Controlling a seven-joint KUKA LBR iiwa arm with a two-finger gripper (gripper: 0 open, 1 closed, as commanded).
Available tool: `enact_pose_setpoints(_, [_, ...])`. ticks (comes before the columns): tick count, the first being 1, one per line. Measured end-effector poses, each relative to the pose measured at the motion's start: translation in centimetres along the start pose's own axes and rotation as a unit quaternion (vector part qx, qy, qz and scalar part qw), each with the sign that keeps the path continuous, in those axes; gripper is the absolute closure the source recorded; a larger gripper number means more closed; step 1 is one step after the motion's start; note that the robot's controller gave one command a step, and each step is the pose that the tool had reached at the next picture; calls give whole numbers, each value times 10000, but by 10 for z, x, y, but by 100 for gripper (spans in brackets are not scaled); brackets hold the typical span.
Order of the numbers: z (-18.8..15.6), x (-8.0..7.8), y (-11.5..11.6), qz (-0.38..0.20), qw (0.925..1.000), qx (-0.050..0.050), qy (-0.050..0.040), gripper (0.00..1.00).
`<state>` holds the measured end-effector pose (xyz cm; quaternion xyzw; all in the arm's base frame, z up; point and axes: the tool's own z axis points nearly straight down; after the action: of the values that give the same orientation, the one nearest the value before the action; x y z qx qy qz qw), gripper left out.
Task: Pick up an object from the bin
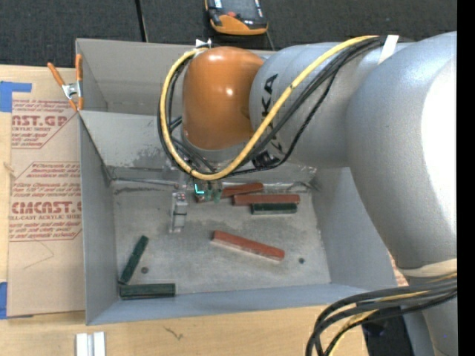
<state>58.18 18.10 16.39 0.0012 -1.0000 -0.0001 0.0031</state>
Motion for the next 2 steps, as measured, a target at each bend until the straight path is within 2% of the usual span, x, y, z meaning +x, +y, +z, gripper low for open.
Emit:
enact_pose_setpoints(1, [-5,-2,-1,11,10000,-6,-37,0])
enact_pose_setpoints(2, [40,20,17,-1673,9859,-1,-56,0])
